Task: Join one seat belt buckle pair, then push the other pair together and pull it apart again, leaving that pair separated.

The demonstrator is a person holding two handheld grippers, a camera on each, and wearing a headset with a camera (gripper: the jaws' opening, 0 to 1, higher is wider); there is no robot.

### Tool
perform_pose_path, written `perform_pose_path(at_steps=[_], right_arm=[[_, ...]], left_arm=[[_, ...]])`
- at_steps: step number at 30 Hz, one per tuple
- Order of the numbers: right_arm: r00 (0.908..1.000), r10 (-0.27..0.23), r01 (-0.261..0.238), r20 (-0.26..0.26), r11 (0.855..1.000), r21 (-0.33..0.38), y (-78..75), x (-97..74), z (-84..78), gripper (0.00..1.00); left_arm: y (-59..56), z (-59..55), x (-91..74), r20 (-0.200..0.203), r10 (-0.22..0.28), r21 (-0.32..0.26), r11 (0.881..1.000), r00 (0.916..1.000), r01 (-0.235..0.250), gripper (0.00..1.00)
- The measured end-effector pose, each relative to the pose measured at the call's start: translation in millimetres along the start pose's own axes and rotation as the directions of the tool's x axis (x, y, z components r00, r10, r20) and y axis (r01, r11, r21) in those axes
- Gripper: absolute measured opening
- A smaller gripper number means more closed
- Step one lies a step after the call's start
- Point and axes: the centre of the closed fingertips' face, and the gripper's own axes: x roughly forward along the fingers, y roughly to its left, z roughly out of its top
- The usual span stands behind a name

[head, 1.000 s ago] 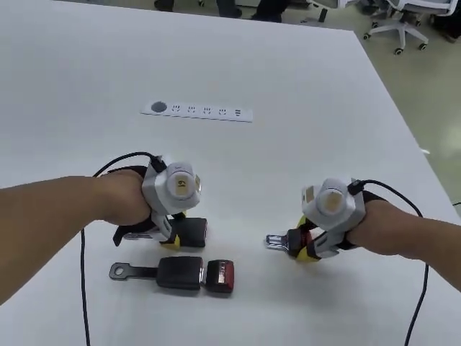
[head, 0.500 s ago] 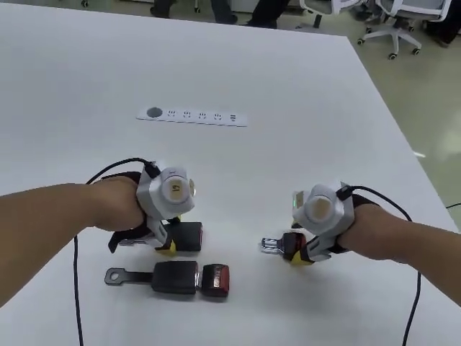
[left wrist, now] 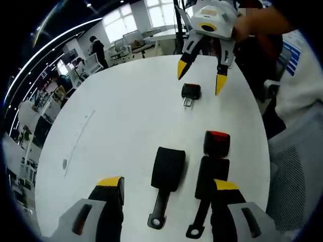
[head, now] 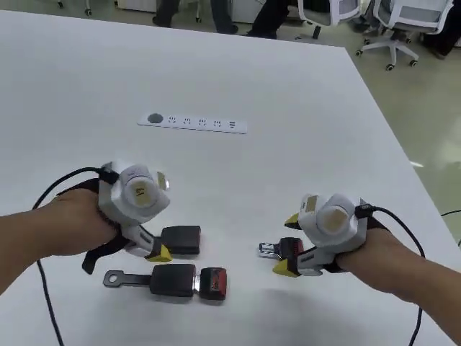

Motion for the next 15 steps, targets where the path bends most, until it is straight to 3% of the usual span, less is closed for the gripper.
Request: perform_pose_path(at_steps=[2,5,11,13,15], right_arm=[[0.9999,-0.011,0.010,0.011,1.000,0.013,7.0,-3.3,0.6,0.57],[0.9992,-0.035,0.034,0.021,0.999,0.032,14.5,-8.6,0.3,0.61],[0.9969,-0.069,0.066,0.037,0.995,0.076,23.7,-21.1,-6.5,0.65],[0.9957,-0.081,0.075,0.044,0.991,0.113,27.1,-26.0,-9.4,0.69],[0.9947,-0.090,0.083,0.049,0.988,0.129,29.7,-28.8,-15.0,0.71]], left_arm=[[-5.4,-4.6,-9.9,0.013,0.020,-0.024,1.000,0.9997,-0.019,0.77],[-15.4,-15.0,-22.8,0.060,0.062,-0.157,0.986,0.9962,-0.052,0.80],[-40.3,-57.7,-33.5,0.009,0.074,-0.213,0.975,0.9972,-0.071,0.89],[-42.2,-71.9,-34.1,0.001,0.091,-0.247,0.965,0.9958,-0.088,0.92],[-39.8,-74.3,-42.7,0.000,0.124,-0.270,0.955,0.9923,-0.119,0.96]])
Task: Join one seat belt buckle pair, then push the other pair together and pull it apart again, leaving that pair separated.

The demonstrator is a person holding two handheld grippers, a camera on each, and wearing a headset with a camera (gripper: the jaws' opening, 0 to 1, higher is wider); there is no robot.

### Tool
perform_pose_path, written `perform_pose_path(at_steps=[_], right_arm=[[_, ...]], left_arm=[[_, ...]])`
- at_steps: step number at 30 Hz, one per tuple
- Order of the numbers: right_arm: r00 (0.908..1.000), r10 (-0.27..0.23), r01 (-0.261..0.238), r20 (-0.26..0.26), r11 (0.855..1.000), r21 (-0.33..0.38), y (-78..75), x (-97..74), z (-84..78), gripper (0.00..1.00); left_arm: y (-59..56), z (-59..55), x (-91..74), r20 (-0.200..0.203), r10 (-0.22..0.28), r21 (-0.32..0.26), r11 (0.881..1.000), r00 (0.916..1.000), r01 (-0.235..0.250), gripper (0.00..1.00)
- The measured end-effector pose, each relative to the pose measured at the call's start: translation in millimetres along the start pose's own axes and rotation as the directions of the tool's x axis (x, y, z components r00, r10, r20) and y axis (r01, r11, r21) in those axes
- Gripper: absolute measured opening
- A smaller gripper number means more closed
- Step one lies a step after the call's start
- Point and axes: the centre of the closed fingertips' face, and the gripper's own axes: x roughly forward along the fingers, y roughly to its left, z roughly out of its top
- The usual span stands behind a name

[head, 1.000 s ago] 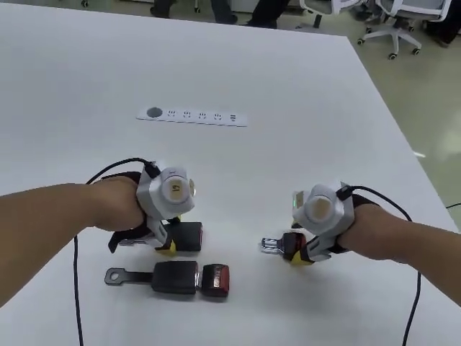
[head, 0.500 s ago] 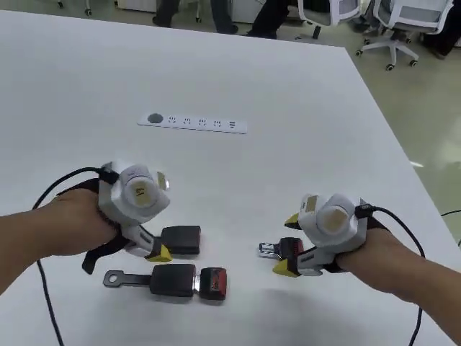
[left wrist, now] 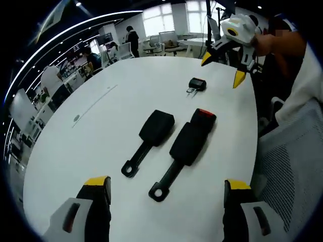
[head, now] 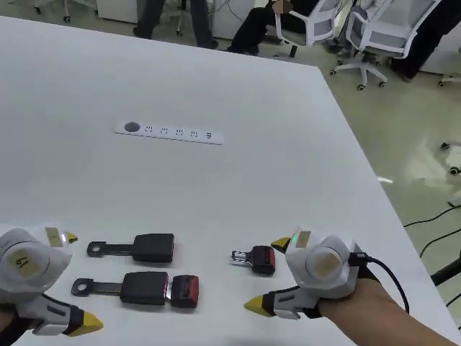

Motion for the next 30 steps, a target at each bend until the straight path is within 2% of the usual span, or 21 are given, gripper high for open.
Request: perform_pose_path(at_steps=[2,6,9,11,13,18,22,24,27,30], right_arm=[[0.9998,-0.013,0.012,0.013,0.999,0.048,2.4,-2.3,-4.1,0.77],[0.9996,-0.023,0.021,0.018,0.997,0.077,7.7,-5.7,-14.4,0.81],[0.9990,-0.034,0.031,0.028,0.993,0.116,10.2,-10.2,-18.4,0.85],[0.9981,-0.052,0.046,0.034,0.988,0.144,9.6,-11.5,-21.6,0.88],[0.9970,-0.064,0.056,0.044,0.985,0.162,7.6,-11.7,-22.6,0.91],[0.9934,-0.089,0.073,0.072,0.977,0.202,3.7,-9.0,-22.0,1.00],[0.9922,-0.099,0.080,0.076,0.972,0.220,3.1,-9.1,-19.3,0.99],[0.9916,-0.102,0.081,0.079,0.969,0.233,3.5,-8.6,-17.1,0.99],[0.9912,-0.101,0.077,0.086,0.966,0.247,7.5,-10.8,-11.1,0.99],[0.9920,-0.094,0.069,0.085,0.964,0.255,8.5,-4.5,-15.2,0.99]], left_arm=[[0.9,-4.5,-5.1,0.010,0.018,-0.016,1.000,0.9998,-0.018,0.98],[-2.7,-8.8,-12.4,0.022,0.035,-0.051,0.998,0.9991,-0.034,1.00],[0.1,-14.2,-18.5,0.039,0.057,-0.093,0.994,0.9976,-0.053,1.00],[2.0,-15.6,-20.2,0.055,0.065,-0.132,0.990,0.9964,-0.058,1.00],[3.6,-17.5,-21.5,0.062,0.072,-0.144,0.988,0.9955,-0.063,1.00],[-1.4,-19.6,-23.8,0.072,0.077,-0.167,0.984,0.9944,-0.064,1.00],[-8.1,-22.9,-24.7,0.067,0.061,-0.175,0.983,0.9959,-0.049,1.00],[-7.5,-26.8,-26.2,0.066,0.060,-0.179,0.983,0.9960,-0.048,1.00],[-7.8,-25.7,-26.1,0.067,0.061,-0.182,0.982,0.9959,-0.048,1.00],[-7.8,-25.8,-26.7,0.070,0.062,-0.186,0.981,0.9956,-0.048,1.00]])
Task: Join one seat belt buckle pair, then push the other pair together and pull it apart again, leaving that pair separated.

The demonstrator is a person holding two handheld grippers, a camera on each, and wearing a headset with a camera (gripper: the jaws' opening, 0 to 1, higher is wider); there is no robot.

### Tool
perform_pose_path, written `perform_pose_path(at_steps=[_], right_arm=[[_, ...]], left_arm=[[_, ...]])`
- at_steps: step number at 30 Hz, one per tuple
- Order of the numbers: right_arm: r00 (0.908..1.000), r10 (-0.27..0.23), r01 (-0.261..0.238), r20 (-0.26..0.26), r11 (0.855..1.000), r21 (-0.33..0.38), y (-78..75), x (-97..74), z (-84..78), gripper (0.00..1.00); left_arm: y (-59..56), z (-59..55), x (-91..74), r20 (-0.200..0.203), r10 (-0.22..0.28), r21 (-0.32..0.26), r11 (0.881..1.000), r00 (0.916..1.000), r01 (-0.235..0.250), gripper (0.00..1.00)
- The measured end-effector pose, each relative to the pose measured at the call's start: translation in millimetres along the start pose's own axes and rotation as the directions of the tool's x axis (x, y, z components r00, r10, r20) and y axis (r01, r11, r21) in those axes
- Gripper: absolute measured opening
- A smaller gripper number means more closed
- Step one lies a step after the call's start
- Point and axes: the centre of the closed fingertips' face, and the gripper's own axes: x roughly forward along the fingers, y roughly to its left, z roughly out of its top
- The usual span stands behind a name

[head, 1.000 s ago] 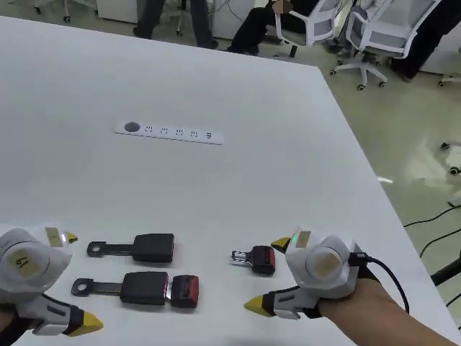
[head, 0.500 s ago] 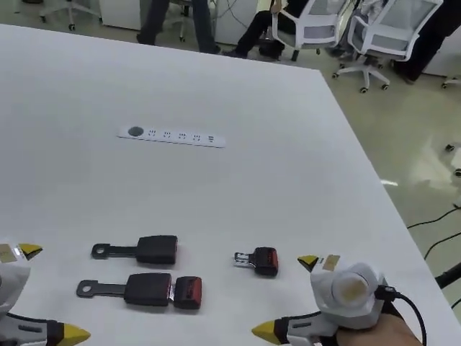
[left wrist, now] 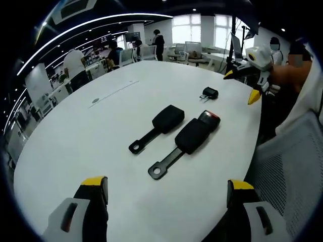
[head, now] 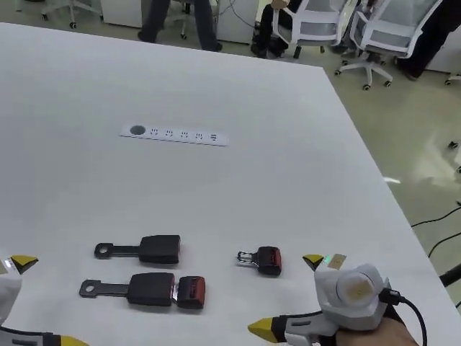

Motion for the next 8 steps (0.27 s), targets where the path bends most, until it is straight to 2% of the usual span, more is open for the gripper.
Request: perform_pose_path(at_steps=[8], right_arm=[[1.0000,0.009,-0.009,-0.001,0.999,0.046,7.0,0.6,-2.5,0.99]], left_arm=[[-4.3,-1.9,-0.7,-0.011,-0.007,-0.008,1.000,0.9999,0.007,1.00]])
